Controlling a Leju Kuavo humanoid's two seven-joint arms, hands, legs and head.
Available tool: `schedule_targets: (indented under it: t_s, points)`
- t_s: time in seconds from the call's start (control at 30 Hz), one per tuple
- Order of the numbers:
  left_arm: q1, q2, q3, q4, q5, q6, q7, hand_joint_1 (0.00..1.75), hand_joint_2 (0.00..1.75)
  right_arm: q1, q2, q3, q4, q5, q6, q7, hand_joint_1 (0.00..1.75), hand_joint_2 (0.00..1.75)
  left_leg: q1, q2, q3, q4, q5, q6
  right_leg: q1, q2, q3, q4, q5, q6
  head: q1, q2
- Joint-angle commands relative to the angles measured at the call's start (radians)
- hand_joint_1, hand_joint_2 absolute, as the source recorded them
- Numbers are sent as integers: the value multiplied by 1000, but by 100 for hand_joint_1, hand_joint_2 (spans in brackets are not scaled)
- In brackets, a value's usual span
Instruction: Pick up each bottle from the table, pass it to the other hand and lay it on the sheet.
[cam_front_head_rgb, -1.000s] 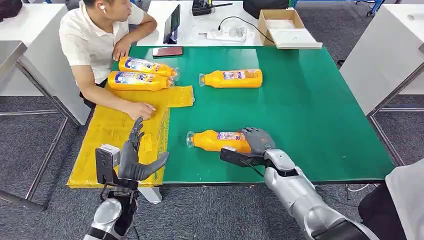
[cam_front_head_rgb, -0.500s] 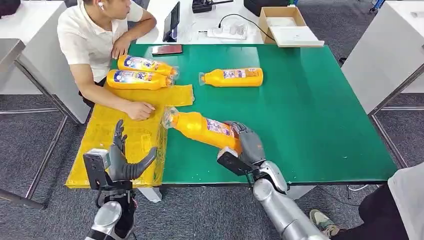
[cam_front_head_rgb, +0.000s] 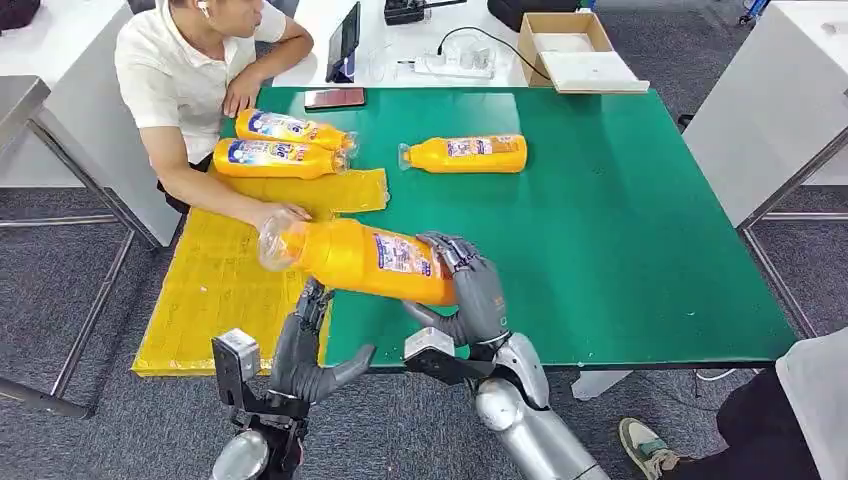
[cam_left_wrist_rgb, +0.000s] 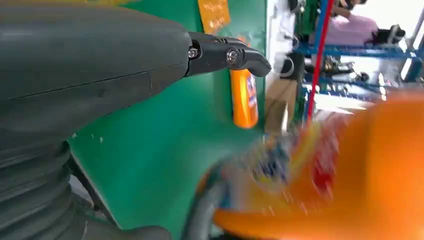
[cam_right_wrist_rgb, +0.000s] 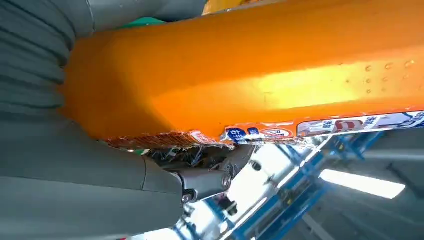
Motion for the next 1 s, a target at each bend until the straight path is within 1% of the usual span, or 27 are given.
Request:
schedule_targets:
  t_s: [0.03,0.07,0.13,0.17,0.2,0.27,0.3,0.37,0.4,0.43,0.47,0.5,0.6,0.63,0.67,0.7,0.73,0.77,0.8,0.83,0.87,0.9,0.93,1.0]
  points:
    - [-5,51,-60,-8,-1,-7,-2,0,175,-38,9,43,72,-8,7,-5,150,175,0,2,4,-1,-1,-1,1,1,3,0,-1,-1,0,0]
    - [-5,51,-60,-8,-1,-7,-2,0,175,-38,9,43,72,-8,7,-5,150,175,0,1,2,-1,0,-1,0,0,2,0,0,-1,0,0]
    - [-5,51,-60,-8,-1,-7,-2,0,175,-38,9,43,72,-8,7,-5,150,175,0,2,5,-1,-2,-1,1,1,4,0,-1,-2,0,0]
    - [-10,60,-65,-9,-4,-45,-17,0,175,-44,10,49,87,-16,38,-4,152,175,0,3,6,-1,-2,-1,1,1,5,0,-2,-2,0,0]
    - [-6,54,-56,-12,-8,-74,-27,0,175,-51,22,63,128,-14,63,-8,154,175,0,2,3,-1,-1,-1,0,1,3,0,-1,-1,0,0]
    - [-2,42,-45,-18,-19,-81,-37,0,175,-62,32,100,190,-1,104,-6,154,175,1,3,7,-2,-2,-2,1,1,6,-1,-2,-2,0,0]
    - [-1,36,-37,-21,-19,-82,-37,0,175,-65,40,116,221,3,120,-7,155,175,1,3,4,-1,-1,-1,1,2,4,-1,0,-1,0,0]
    - [-1,17,-18,-30,7,-90,-41,0,175,-67,55,158,283,22,134,-15,157,175,1,3,4,-2,-1,-1,1,2,3,-1,0,-1,0,0]
    - [-3,5,-9,-33,23,-87,-39,0,175,-62,65,176,304,28,133,-29,159,175,1,4,6,-2,-2,-2,1,2,5,-1,-1,-2,0,0]
    - [-5,-12,6,-29,53,-74,-23,0,175,-52,77,184,319,28,121,-46,164,175,1,2,4,-1,-1,-1,1,1,3,-1,-1,-1,0,0]
    - [-6,-18,10,-26,62,-67,-16,0,175,-44,84,188,323,29,113,-50,164,175,1,1,3,-1,-1,-1,1,0,3,-1,-1,-1,0,0]
    - [-8,-19,10,-26,63,-66,-15,0,175,-40,87,190,324,30,109,-51,164,175,2,2,5,-2,-1,-2,2,0,5,-2,-1,-2,0,0]
    - [-10,-19,9,-23,63,-66,-14,0,175,-39,89,192,323,31,105,-51,164,175,1,0,2,-1,0,-1,1,-1,1,-1,-1,-1,0,0]
    - [-10,-18,9,-22,63,-66,-14,0,175,-42,87,192,323,31,107,-51,164,175,1,0,4,-1,-1,-1,1,-2,3,-1,-2,-2,0,0]
    - [-10,-24,16,-16,78,-52,-5,0,175,-41,85,196,317,26,112,-53,169,175,1,1,3,-1,-1,-1,1,-1,2,0,-1,-1,0,0]
    - [-14,-38,28,-8,115,-23,14,0,175,-26,96,206,311,11,111,-72,169,175,1,0,3,-1,-1,-1,1,-1,2,-1,-1,-1,0,0]
    - [-18,-42,29,-2,127,-11,15,0,175,-15,107,215,308,8,99,-83,171,175,1,0,2,-1,0,-1,1,-1,1,-1,-1,-1,1,0]
    - [-23,-46,28,4,142,0,18,0,175,-4,117,228,306,7,81,-96,175,175,1,0,4,-1,-1,-1,1,-1,3,-1,-1,-1,0,0]
    - [-28,-47,19,8,166,10,24,0,175,6,131,245,307,-15,59,-111,173,175,1,0,2,-1,0,-1,1,-1,2,-1,-1,-1,0,0]
    - [-29,-49,17,9,177,15,27,0,175,12,136,251,303,-21,50,-116,175,175,1,0,1,-1,0,-1,1,-1,1,-1,-1,-1,1,0]
    - [-33,-49,9,10,201,20,31,0,175,16,143,271,302,-37,25,-130,171,175,1,0,4,-1,-1,-1,1,-2,3,-1,-2,-2,0,0]
    - [-39,-47,-1,12,216,24,32,0,175,19,146,287,297,-55,6,-147,169,175,1,0,3,-1,-1,-1,1,-1,2,-1,-2,-1,1,0]
    - [-42,-48,-5,15,225,31,31,0,175,21,146,296,294,-67,-2,-157,173,175,1,0,1,-1,0,-1,1,-1,1,0,-1,-1,0,0]
    - [-52,-50,-13,25,244,56,38,0,175,30,148,316,283,-77,-26,-178,171,175,1,0,5,-1,-2,-2,1,-2,4,-1,-3,-2,0,0]
